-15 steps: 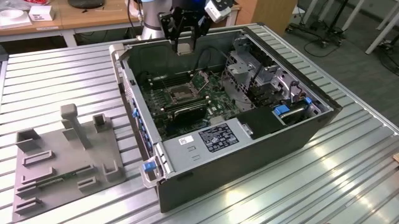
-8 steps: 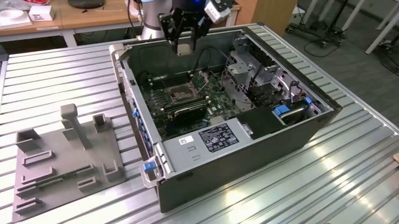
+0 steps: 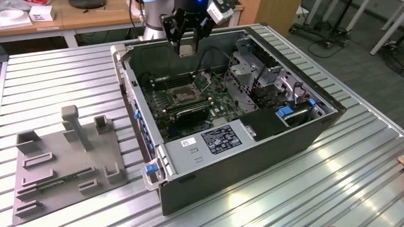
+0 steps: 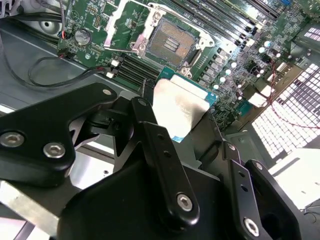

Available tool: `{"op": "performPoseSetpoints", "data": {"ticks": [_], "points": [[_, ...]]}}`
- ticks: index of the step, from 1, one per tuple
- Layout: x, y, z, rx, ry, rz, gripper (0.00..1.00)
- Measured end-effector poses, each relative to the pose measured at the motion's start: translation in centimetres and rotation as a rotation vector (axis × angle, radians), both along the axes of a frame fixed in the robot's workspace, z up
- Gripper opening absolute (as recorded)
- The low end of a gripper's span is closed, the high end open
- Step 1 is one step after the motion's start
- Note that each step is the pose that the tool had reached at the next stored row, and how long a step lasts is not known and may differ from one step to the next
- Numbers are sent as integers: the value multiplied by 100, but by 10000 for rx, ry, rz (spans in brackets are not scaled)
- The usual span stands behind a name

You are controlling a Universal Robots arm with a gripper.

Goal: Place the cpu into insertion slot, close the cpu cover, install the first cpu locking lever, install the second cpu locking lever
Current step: 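Place the cpu into insertion slot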

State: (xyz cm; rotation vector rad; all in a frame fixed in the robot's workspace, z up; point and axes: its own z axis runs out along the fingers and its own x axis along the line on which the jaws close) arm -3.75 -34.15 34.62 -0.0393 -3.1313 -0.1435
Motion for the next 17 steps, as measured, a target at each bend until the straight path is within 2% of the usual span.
{"op": "performPoseSetpoints", "data": {"ticks": [6,17], "points": [[0,0,-26,1,0,0,54],[0,0,-133,1,0,0,54]]}}
